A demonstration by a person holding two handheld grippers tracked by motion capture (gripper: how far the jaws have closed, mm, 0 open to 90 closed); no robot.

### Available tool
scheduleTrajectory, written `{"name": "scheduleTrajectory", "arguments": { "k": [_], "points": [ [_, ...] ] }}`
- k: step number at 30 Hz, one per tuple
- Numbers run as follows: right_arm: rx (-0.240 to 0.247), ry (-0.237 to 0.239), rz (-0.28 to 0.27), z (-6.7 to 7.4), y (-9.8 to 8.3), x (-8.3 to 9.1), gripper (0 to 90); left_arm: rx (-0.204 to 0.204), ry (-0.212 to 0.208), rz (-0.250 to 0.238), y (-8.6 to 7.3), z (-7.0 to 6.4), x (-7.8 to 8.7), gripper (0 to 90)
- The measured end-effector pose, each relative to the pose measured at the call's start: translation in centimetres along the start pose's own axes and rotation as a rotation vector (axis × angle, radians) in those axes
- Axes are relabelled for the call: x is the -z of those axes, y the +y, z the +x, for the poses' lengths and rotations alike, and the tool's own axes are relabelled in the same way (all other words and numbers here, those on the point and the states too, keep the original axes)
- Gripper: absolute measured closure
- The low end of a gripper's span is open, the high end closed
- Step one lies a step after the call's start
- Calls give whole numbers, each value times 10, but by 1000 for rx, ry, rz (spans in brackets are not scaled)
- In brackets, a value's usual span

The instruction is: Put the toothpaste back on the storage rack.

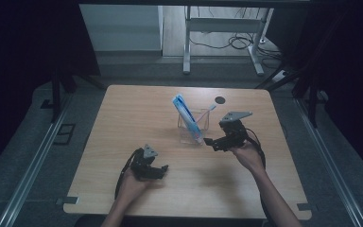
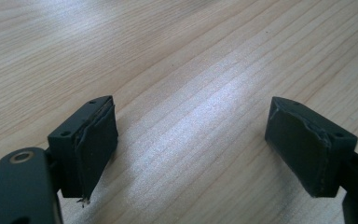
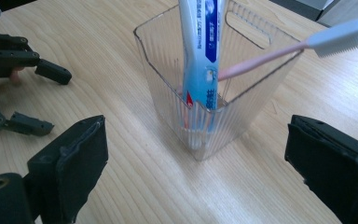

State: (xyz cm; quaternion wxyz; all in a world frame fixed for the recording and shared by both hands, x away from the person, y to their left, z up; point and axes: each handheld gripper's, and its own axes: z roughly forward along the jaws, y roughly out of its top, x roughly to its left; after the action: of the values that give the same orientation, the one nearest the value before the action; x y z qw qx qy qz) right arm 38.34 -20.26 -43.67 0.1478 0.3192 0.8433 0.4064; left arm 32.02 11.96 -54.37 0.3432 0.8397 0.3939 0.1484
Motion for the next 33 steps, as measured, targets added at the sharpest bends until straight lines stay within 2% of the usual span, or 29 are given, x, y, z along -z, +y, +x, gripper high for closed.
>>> {"name": "scheduleTrajectory", "arguments": {
  "k": [15,33],
  "points": [
    [-36,-12,0,-5,-24,13,55,1,0,0,0,0,0,169],
    [-49,-36,11,-10,-48,25,57,-1,-1,1,0,0,0,169]
  ]
}}
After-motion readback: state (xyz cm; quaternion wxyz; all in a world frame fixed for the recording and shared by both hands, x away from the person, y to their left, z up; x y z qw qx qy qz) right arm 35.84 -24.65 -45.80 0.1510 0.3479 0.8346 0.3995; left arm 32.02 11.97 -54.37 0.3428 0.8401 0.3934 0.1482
